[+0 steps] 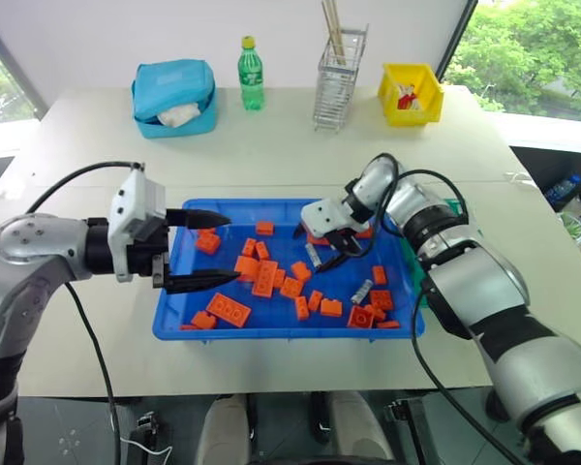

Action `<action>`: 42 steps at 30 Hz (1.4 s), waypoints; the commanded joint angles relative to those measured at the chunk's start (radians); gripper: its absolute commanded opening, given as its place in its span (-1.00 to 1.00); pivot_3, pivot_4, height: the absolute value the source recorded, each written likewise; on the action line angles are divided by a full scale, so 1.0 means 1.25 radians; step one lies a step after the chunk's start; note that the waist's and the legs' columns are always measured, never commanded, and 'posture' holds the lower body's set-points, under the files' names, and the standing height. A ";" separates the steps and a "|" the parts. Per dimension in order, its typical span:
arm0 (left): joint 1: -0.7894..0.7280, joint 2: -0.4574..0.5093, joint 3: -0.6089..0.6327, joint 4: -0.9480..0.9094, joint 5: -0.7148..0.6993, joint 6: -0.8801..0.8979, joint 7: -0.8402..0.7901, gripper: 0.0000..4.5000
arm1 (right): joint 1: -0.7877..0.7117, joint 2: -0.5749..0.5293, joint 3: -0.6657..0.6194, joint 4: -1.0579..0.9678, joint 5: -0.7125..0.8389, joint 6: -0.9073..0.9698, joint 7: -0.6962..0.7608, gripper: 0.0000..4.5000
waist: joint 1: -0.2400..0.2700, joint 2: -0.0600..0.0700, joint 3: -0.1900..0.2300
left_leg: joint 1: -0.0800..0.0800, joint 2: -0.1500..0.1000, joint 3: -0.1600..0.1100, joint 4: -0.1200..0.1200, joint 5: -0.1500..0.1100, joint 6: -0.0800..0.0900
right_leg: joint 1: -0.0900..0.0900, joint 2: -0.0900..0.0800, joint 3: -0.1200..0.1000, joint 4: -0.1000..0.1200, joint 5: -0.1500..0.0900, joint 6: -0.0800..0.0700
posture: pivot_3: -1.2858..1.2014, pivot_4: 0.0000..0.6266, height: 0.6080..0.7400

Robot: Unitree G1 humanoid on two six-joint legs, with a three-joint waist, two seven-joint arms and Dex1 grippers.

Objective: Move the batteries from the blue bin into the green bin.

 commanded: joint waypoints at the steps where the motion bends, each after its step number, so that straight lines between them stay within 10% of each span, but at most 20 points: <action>1: -0.005 0.005 0.012 -0.022 -0.002 -0.010 0.001 1.00 | -0.006 -0.010 0.001 0.007 -0.022 0.004 -0.024 0.96 | -0.001 0.000 0.000 | 0.000 0.000 0.000 0.000 0.000 0.000 | 0.000 0.000 0.000 0.000 0.000 0.000 | 0.03 -0.52 0.93; 9: -0.010 0.002 0.004 -0.021 0.003 -0.015 -0.002 1.00 | 0.017 -0.028 0.024 0.009 -0.060 -0.020 -0.013 0.96 | 0.001 0.000 0.000 | 0.001 0.000 0.000 0.000 0.000 0.000 | 0.001 0.000 0.000 0.000 0.000 0.000 | 0.03 -0.52 0.93; 16: -0.022 0.002 -0.001 -0.008 0.007 -0.020 -0.008 1.00 | 0.028 -0.027 0.009 -0.001 -0.046 -0.024 0.031 -0.26 | -0.001 -0.001 0.000 | 0.002 0.000 0.000 0.000 0.000 0.000 | 0.002 0.000 0.000 0.000 0.000 0.000 | 0.03 -0.52 0.93; 30: -0.028 -0.008 -0.010 0.000 0.016 -0.020 -0.020 1.00 | 0.029 -0.037 -0.038 -0.076 -0.010 0.028 -0.024 -0.26 | -0.001 0.000 0.000 | 0.001 0.000 0.000 0.000 0.000 0.000 | 0.002 0.000 0.000 0.000 0.000 0.000 | 0.03 -0.52 0.93; 39: 0.034 0.006 -0.023 -0.004 0.033 -0.036 -0.061 1.00 | 0.252 -0.145 -0.048 -0.716 0.186 0.485 0.103 -0.26 | 0.006 0.000 0.000 | -0.001 0.000 -0.001 0.000 0.000 0.000 | -0.001 0.000 0.000 0.000 0.001 0.002 | 0.03 -0.52 0.93; 42: 0.026 0.002 -0.039 0.001 0.041 -0.041 -0.070 1.00 | 0.343 -0.165 -0.030 -0.844 0.176 0.541 0.075 0.12 | 0.005 0.000 0.000 | -0.001 0.000 0.000 0.000 0.000 0.000 | 0.000 0.000 0.000 0.000 0.000 0.000 | 0.03 -0.52 0.93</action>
